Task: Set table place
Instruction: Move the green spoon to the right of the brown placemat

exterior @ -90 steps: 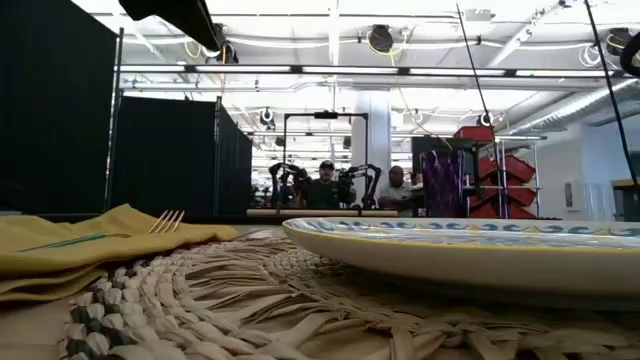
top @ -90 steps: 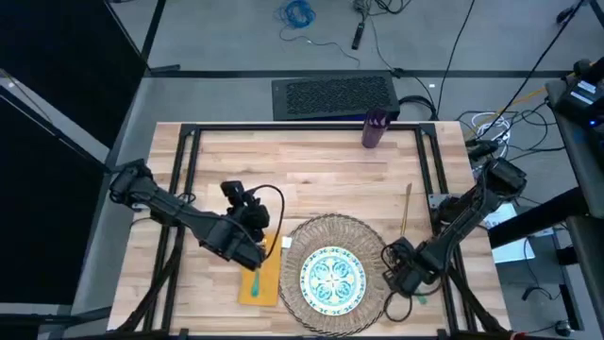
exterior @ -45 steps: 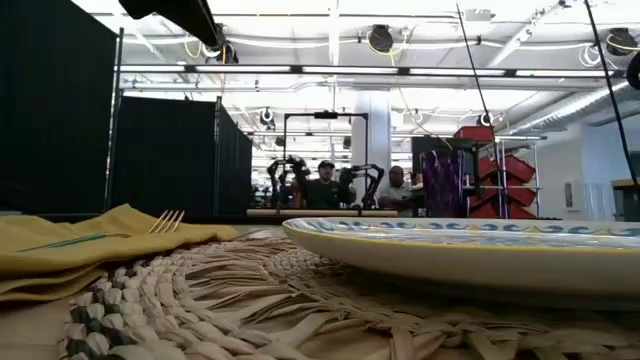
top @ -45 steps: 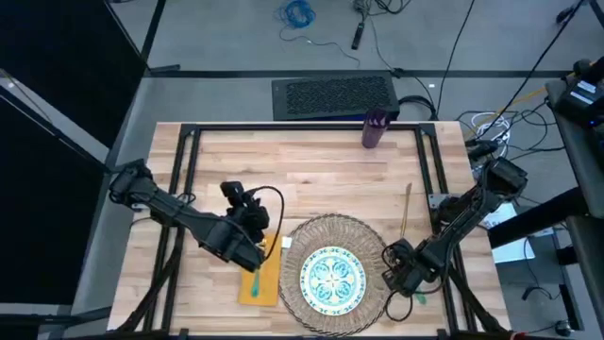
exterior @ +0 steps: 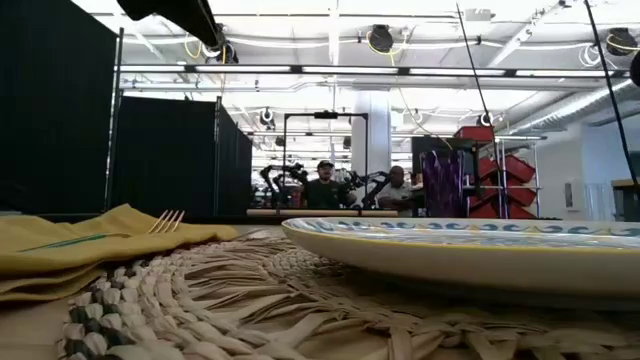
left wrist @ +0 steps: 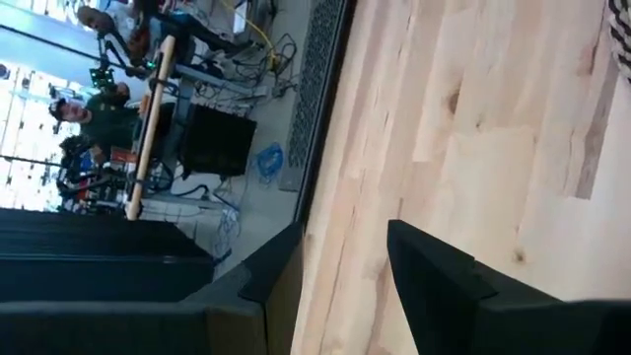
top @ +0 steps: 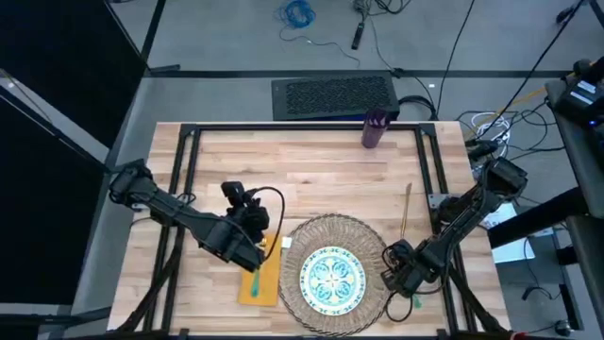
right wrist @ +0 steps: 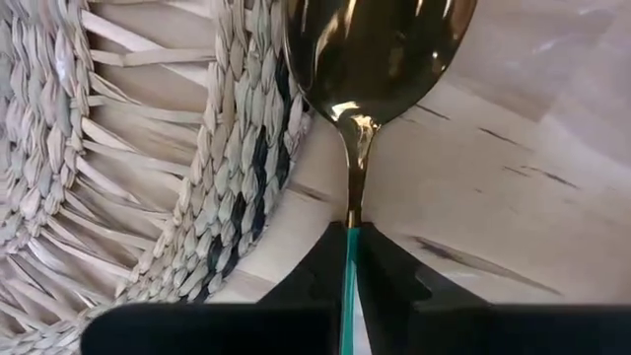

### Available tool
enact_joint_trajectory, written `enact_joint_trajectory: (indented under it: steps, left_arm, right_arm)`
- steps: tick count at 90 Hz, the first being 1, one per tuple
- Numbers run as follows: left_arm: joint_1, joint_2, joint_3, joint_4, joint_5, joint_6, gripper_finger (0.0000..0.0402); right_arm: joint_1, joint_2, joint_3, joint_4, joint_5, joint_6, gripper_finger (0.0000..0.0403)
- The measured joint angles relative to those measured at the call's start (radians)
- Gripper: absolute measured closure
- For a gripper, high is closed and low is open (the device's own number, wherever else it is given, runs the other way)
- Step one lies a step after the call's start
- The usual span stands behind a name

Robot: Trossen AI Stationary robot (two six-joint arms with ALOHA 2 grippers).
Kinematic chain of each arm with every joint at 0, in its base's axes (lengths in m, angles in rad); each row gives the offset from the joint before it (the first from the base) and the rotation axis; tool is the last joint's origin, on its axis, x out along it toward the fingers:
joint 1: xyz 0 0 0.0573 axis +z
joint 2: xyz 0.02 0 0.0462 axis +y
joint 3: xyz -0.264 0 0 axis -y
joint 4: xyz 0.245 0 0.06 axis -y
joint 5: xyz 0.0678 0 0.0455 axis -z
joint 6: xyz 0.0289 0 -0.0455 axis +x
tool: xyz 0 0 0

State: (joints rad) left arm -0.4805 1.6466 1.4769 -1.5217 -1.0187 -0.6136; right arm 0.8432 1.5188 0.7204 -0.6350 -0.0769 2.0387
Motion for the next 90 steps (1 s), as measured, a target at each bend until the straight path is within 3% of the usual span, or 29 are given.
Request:
enact_joint_trajectory:
  steps: [42, 90]
  left_arm:
    - [0.000, 0.000, 0.000, -0.007, -0.004, 0.027, 0.0265]
    - [0.001, 0.000, 0.000, -0.010, -0.004, 0.027, 0.0265]
  right_arm:
    - [0.023, 0.002, -0.001, 0.038, 0.001, 0.144, 0.0402]
    - [0.000, 0.004, 0.010, 0.002, -0.078, 0.156, 0.0403]
